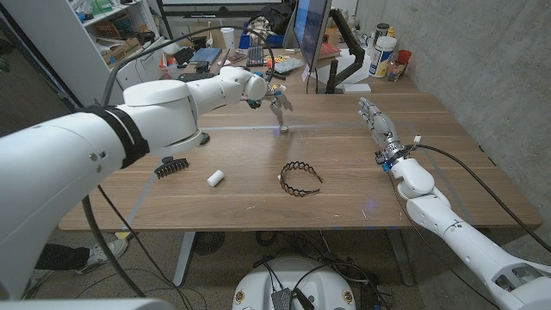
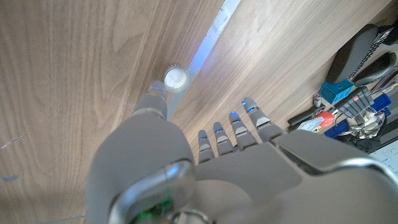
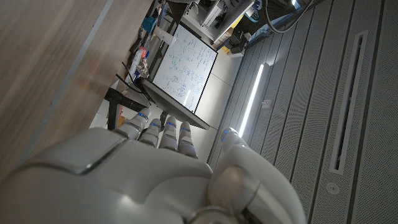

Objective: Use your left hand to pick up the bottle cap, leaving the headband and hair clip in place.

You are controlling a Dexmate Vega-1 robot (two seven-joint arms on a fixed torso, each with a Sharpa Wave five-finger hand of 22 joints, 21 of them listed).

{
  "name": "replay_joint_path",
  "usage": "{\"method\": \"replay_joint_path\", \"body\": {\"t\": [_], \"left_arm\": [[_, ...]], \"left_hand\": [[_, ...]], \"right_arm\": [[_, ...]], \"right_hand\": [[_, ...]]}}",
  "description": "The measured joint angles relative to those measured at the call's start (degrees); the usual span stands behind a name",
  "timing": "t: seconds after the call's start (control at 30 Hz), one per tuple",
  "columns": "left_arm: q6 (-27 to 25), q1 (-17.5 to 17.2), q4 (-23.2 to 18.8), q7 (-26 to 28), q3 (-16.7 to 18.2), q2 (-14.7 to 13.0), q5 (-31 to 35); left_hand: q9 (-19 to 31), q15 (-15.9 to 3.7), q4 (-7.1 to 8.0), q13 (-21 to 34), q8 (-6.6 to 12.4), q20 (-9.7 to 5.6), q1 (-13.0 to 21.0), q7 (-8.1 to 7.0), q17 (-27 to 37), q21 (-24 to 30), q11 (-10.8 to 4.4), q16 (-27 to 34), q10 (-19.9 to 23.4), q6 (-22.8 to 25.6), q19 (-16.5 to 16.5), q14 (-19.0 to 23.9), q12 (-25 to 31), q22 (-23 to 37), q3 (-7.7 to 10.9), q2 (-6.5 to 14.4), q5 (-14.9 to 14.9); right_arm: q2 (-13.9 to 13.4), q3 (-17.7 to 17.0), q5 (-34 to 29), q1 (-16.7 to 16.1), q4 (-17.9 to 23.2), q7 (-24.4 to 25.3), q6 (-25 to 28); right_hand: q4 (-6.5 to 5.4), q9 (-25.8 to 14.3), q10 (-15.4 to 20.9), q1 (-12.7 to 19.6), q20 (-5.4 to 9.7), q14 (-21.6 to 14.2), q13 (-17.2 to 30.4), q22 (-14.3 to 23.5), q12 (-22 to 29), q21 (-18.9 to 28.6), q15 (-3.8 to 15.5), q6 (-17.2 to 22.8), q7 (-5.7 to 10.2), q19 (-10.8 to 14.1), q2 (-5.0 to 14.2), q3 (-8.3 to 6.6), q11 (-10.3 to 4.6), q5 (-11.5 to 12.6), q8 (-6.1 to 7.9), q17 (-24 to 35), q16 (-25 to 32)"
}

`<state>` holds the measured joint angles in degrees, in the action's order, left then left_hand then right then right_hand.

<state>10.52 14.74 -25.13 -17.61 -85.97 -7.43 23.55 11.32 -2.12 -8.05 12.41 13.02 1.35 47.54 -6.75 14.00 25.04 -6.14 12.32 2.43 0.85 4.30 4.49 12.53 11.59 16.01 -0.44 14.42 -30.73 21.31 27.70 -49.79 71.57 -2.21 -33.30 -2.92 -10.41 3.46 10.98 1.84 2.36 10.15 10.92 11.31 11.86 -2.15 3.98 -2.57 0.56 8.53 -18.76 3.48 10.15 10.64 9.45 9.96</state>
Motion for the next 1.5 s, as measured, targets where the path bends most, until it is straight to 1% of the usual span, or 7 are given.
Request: {"method": "replay_joint_path", "body": {"t": [0.2,0.77,0.83,0.9,1.0,1.4,1.5], "left_arm": [[-1.3,-0.5,0.0,0.8,-0.4,0.2,0.0],[-4.4,-1.5,-0.1,2.4,-0.8,0.5,-0.8],[-4.7,-1.9,-0.1,2.6,-0.9,0.6,-1.0],[-5.0,-2.1,-0.1,2.9,-0.9,0.7,-1.1],[-5.4,-2.3,-0.1,3.3,-0.9,0.8,-1.3],[-8.3,-3.2,-0.1,5.5,-1.2,1.6,-1.7],[-9.3,-3.3,-0.1,6.2,-1.4,1.9,-1.7]], "left_hand": [[0.0,0.00,0.06,0.2,0.00,0.00,0.0,0.08,0.0,0.0,-0.31,0.0,0.3,0.1,0.0,0.0,0.0,0.0,-0.06,0.0,0.0],[0.0,0.08,0.24,0.3,0.00,0.30,0.2,-0.19,0.0,0.4,-0.09,0.0,1.1,0.8,0.3,0.5,0.5,0.0,-0.24,0.0,0.0],[0.0,-0.01,0.47,0.3,0.23,0.30,0.4,-0.02,0.1,0.4,-0.52,0.4,1.7,1.6,0.3,0.8,0.7,0.0,-0.47,0.0,0.0],[0.0,0.05,0.47,0.3,0.56,0.09,0.5,0.14,0.3,0.5,-0.61,0.7,2.3,2.4,0.5,1.5,0.9,0.0,-0.47,0.0,0.0],[0.0,0.07,0.47,0.3,0.64,0.29,0.4,0.26,0.3,0.9,-0.83,0.7,2.9,2.9,0.9,2.0,0.9,0.0,-0.47,0.0,0.0],[0.0,0.08,0.70,0.3,0.67,-0.01,0.4,0.00,0.3,0.9,-0.82,0.7,3.1,3.3,1.2,2.3,0.9,0.0,-0.70,0.0,0.0],[0.0,0.08,0.94,0.3,0.66,-0.01,0.4,0.00,0.3,0.9,-0.82,0.7,3.1,3.3,1.2,2.3,0.9,0.0,-0.94,0.0,0.0]], "right_arm": [[0.1,0.1,-0.1,0.2,-0.2,0.1,0.2],[0.2,0.4,-0.6,0.4,-0.3,0.5,0.4],[0.2,0.4,-0.7,0.4,-0.3,0.8,0.5],[0.2,0.4,-0.8,0.4,-0.2,0.9,0.5],[0.2,0.4,-0.9,0.4,-0.2,1.0,0.5],[0.2,0.4,-1.3,0.4,-0.1,1.4,0.5],[0.2,0.4,-1.3,0.4,-0.1,1.4,0.5]], "right_hand": [[0.00,0.0,0.0,0.0,-0.21,0.0,0.0,0.0,0.0,0.0,0.00,0.0,0.00,-0.2,0.00,0.00,0.00,0.0,0.00,0.0,0.0],[0.00,0.0,0.0,0.0,0.00,0.0,0.0,0.0,0.0,0.0,0.00,0.2,0.22,-0.4,0.00,0.00,0.00,0.0,0.00,0.0,0.0],[0.00,0.0,0.0,0.0,0.00,0.0,0.0,0.0,0.0,0.0,0.00,0.2,0.22,-0.4,0.00,0.00,0.00,0.0,0.00,0.0,0.0],[0.00,0.0,0.0,0.0,0.00,-0.2,0.0,0.0,0.0,0.0,-0.22,0.2,0.22,-0.4,0.00,0.00,0.00,0.0,0.00,0.0,0.0],[0.00,0.0,0.0,0.0,0.00,-0.3,0.0,0.0,0.0,0.0,-0.32,0.2,0.22,-0.4,0.00,0.00,0.00,0.0,0.00,0.0,0.0],[0.00,0.0,0.0,0.0,0.01,-0.3,0.0,0.0,0.0,0.0,-0.31,0.2,0.22,-0.4,0.00,0.00,0.00,0.0,0.00,0.0,0.0],[0.00,0.0,0.1,0.0,0.01,-0.3,0.0,0.0,0.0,0.0,-0.31,0.6,0.63,-0.4,0.00,0.00,-0.14,0.0,0.00,0.0,0.0]]}}
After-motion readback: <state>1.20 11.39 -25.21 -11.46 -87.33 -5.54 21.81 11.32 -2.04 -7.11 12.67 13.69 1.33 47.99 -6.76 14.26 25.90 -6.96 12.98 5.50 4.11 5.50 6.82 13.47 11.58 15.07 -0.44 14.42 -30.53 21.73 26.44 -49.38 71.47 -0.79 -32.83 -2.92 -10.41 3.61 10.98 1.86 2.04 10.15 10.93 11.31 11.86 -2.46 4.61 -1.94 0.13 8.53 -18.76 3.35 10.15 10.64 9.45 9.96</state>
